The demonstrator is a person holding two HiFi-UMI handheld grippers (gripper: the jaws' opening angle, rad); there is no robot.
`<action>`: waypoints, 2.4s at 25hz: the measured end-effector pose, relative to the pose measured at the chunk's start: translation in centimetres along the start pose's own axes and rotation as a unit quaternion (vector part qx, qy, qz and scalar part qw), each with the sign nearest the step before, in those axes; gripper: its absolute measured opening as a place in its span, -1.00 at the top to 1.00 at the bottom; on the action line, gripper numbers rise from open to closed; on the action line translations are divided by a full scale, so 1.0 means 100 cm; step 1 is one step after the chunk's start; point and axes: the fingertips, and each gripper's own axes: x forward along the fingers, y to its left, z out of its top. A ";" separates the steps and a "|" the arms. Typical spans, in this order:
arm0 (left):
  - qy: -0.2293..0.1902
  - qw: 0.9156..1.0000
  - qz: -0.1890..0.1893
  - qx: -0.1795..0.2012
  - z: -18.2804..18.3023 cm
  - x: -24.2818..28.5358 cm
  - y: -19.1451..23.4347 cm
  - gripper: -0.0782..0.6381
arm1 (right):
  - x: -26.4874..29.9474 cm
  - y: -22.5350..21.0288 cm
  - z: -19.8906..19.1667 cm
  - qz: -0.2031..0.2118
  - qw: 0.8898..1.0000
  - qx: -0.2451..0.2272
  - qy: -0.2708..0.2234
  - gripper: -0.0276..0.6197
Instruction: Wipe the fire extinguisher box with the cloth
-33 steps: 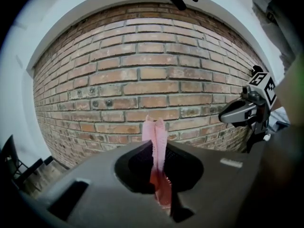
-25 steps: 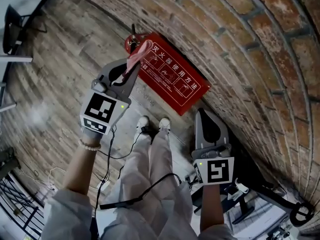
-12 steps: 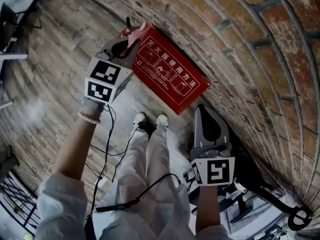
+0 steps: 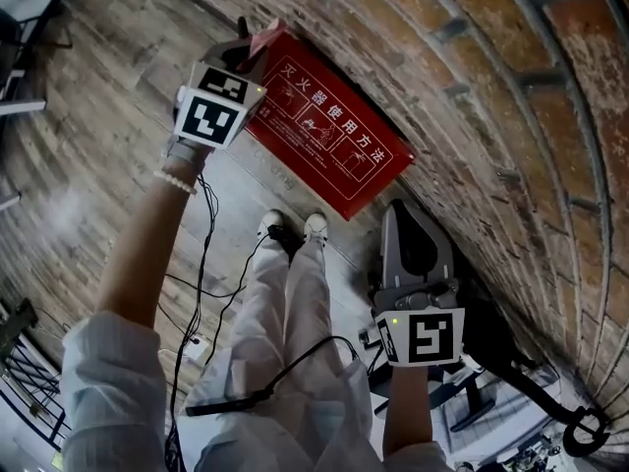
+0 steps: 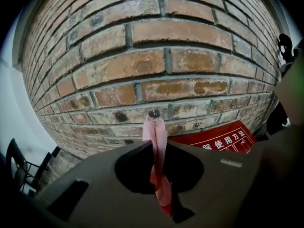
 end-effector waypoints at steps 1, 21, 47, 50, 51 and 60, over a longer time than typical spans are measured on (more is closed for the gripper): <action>0.008 1.000 0.000 0.004 -0.003 0.005 0.001 0.76 | 0.001 0.000 -0.001 0.000 1.000 0.001 0.000 0.89; 0.090 0.994 -0.052 0.041 -0.037 0.048 -0.025 0.75 | 0.006 -0.007 -0.011 -0.001 1.000 0.007 0.008 0.89; 0.070 0.987 -0.137 0.040 -0.022 0.046 -0.159 0.75 | -0.026 -0.022 -0.022 -0.011 1.000 0.015 0.001 0.89; 0.064 0.985 -0.153 0.045 -0.018 0.046 -0.182 0.75 | -0.032 -0.025 -0.025 -0.014 1.000 0.017 0.002 0.89; 0.062 0.984 -0.158 0.050 -0.017 0.047 -0.189 0.75 | -0.034 -0.026 -0.026 -0.014 1.000 0.018 0.002 0.89; 0.073 0.976 -0.189 0.083 -0.015 0.049 -0.246 0.75 | -0.045 -0.032 -0.034 -0.020 0.999 0.025 0.004 0.89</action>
